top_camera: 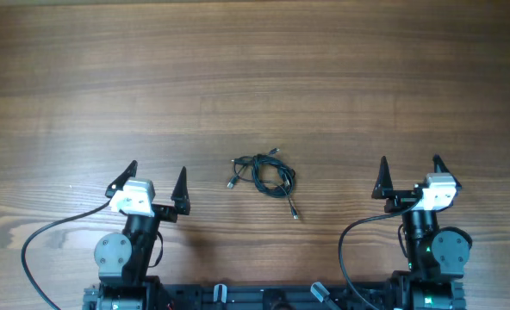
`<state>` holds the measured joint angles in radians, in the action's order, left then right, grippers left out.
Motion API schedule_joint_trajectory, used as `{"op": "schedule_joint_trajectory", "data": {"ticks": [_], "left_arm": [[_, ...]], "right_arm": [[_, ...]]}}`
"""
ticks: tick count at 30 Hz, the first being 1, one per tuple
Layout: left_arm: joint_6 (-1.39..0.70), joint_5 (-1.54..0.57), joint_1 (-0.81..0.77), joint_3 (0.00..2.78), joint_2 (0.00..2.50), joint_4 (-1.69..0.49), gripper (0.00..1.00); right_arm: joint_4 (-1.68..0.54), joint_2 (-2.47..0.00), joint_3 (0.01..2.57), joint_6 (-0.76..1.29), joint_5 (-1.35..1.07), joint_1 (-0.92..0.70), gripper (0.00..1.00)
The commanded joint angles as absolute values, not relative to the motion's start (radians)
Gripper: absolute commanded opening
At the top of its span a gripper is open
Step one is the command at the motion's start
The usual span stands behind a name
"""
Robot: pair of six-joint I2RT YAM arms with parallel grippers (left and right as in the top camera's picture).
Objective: Untangle cables
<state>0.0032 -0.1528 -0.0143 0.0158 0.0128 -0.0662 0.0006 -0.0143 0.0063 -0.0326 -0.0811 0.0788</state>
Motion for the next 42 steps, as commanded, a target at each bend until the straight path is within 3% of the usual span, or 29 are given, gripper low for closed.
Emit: {"op": "schedule_joint_trajectory", "data": {"ticks": [1, 29, 42], "left_arm": [[0.019, -0.144, -0.02, 0.006, 0.003, -0.063, 1.0], [0.024, -0.141, -0.02, 0.006, 0.005, -0.062, 1.0], [0.127, 0.05, -0.02, 0.006, 0.005, 0.07, 1.0]], "right_arm": [[0.002, -0.005, 0.005, -0.05, -0.069, 0.075, 1.0], [0.002, -0.005, 0.005, -0.05, -0.069, 0.075, 1.0], [0.002, -0.005, 0.005, -0.05, -0.069, 0.075, 1.0]]}}
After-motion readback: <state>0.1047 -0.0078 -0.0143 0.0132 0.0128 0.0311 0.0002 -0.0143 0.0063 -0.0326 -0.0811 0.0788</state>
